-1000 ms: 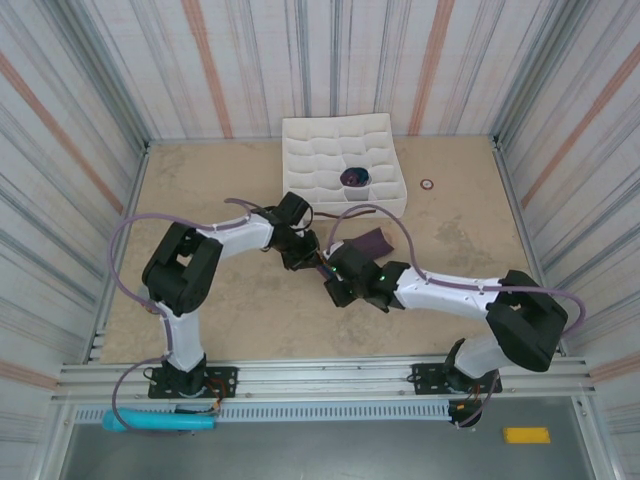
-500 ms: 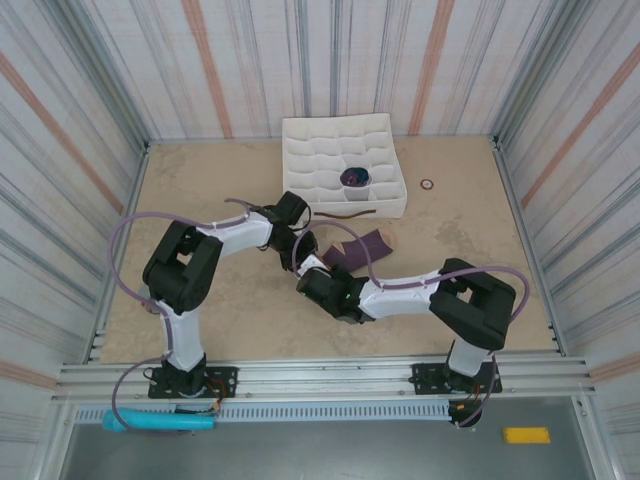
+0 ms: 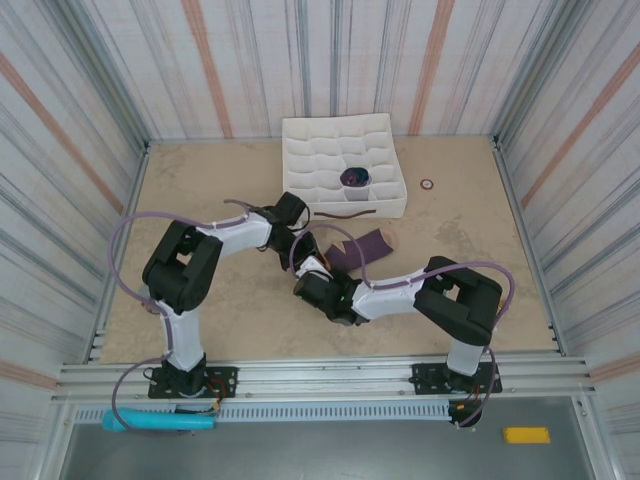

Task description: Roll the socks

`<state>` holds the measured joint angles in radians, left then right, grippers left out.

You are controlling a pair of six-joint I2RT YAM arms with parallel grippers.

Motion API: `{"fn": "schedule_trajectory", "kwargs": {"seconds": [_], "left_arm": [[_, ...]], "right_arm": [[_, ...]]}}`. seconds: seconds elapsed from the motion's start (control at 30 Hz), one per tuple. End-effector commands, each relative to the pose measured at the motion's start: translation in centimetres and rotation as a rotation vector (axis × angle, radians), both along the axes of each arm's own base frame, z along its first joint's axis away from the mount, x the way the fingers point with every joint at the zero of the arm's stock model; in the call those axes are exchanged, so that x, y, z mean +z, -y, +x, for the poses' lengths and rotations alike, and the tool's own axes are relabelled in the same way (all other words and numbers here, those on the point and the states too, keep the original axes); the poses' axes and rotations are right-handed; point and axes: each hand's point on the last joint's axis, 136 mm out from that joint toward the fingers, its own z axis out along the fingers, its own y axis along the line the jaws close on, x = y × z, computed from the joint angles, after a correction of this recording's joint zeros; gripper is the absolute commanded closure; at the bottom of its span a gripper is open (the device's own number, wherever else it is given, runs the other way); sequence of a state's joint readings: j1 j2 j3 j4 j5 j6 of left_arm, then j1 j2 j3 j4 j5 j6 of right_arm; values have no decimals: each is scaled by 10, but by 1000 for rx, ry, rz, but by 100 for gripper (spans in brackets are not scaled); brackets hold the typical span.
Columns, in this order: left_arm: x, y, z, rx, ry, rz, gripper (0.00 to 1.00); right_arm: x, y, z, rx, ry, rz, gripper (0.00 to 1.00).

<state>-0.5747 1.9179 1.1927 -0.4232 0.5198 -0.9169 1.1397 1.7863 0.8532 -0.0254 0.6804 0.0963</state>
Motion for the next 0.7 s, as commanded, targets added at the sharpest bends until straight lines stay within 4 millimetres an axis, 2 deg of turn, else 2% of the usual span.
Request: {"fn": "schedule_trajectory", "kwargs": {"seconds": [0.0,0.13,0.2,0.47,0.67], "left_arm": [[3,-5,-2,3,22,2,38],[18,-1,8,27,103,-46,17],[25,2,12,26,147,-74,13],[36,1,17,64,268,-148,11],[37,-3,15,68,295,-145,16]], "right_arm": [[-15,5,-6,-24,-105,47,100],[-25,10,-14,-57,-256,171,100],[-28,15,-16,-84,-344,253,100],[-41,33,-24,-198,-599,459,100],[-46,44,-28,-277,-724,616,100]]}}
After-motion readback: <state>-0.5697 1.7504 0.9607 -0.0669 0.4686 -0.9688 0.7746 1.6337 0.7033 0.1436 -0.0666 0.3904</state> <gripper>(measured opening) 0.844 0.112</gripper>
